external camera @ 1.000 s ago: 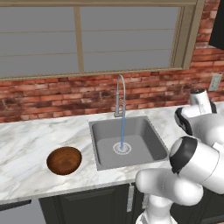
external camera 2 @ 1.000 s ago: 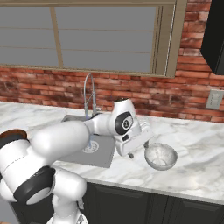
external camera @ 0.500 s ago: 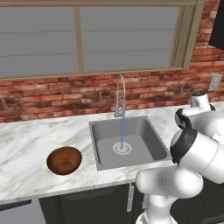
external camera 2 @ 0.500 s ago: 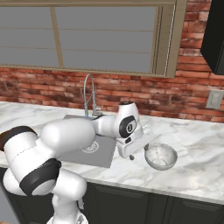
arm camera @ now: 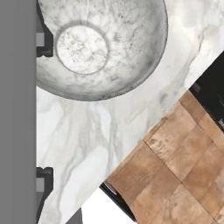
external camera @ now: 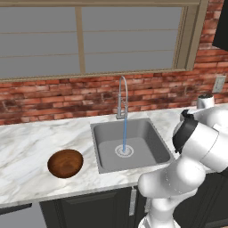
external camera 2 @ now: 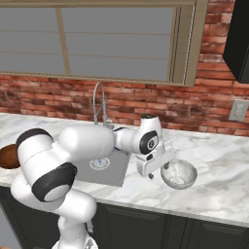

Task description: Rinse each bowl for a few seconds and place them down in the sink or on the counter.

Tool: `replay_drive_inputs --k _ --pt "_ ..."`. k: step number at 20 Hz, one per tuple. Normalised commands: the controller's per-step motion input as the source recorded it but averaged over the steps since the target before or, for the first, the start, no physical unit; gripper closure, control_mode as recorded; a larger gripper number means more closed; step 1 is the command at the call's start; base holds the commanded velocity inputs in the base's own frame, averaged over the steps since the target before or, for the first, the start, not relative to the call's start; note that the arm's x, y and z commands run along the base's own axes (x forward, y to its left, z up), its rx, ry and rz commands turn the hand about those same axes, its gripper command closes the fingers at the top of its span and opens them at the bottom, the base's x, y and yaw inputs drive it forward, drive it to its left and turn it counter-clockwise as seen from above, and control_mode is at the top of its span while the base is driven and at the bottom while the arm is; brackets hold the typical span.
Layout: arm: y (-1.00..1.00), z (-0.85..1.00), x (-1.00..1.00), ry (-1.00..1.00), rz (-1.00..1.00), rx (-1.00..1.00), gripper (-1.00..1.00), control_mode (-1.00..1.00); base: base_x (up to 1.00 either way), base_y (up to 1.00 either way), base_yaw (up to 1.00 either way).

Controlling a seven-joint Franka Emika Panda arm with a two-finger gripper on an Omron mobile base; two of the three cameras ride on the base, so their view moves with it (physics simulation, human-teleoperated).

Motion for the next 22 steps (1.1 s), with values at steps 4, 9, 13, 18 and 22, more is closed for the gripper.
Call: replay_drive_inputs --k 4,9,13,18,22 --pt "-0.13 -0.19 0.14 0.04 0.03 0.06 -1.00 -1.00 0.00 0.00 0.00" --pt "-0.12 -0.21 0.12 0.03 0.03 0.06 -1.00 -1.00 0.00 0.00 0.00" --pt "-0.17 -0.16 0.12 0.01 0.04 0.07 -1.00 -1.00 0.00 0.00 0.00" --pt "-0.15 -0.16 0.13 0.02 0.04 0.07 -1.00 -1.00 0.00 0.00 0.00" --pt "-0.04 -0.13 0.04 0.01 0.02 0.05 1.00 -1.00 0.00 0.00 0.00"
